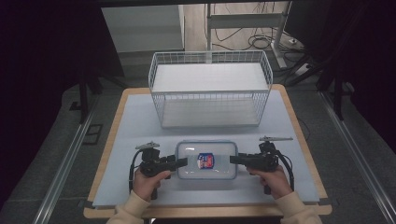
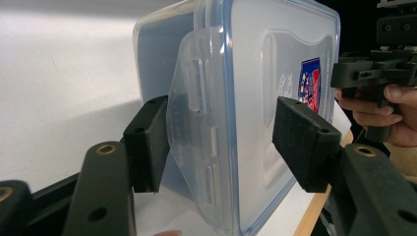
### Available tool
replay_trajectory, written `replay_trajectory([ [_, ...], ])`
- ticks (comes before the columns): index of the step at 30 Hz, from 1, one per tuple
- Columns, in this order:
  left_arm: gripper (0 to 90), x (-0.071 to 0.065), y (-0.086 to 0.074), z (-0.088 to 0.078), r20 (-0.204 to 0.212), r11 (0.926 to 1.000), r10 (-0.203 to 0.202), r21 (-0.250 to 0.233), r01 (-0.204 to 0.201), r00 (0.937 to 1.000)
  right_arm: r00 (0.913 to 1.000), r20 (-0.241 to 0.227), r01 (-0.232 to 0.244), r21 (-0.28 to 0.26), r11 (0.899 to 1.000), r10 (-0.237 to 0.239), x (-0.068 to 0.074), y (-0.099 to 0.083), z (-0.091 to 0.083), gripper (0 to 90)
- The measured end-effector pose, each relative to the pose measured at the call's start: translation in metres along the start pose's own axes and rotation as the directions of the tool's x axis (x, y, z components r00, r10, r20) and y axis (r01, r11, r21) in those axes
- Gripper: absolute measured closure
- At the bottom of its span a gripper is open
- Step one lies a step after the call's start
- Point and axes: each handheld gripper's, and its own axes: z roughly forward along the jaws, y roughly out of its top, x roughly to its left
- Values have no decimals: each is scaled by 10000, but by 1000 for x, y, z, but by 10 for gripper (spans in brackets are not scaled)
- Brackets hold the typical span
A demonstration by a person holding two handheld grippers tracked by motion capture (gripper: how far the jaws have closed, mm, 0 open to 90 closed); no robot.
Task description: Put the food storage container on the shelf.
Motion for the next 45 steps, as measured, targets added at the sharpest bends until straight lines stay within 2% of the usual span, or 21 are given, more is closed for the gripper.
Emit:
replay_trajectory([
  [5, 410, -3, 0, -1, -114, 9997, 191, -129, -193, 9998, 10000, 19, 82, -10, 10000, -82, 1, 0, -1, 538],
  [27, 415, -9, 5, -6, -111, 9984, 393, -413, -397, 9992, 9992, 43, 409, -215, 9989, -408, 7, 4, -5, 538],
  [45, 422, -13, 22, -19, -52, 9951, 604, -786, -606, 9982, 9965, 45, 839, -653, 9943, -838, 21, 20, -9, 539],
])
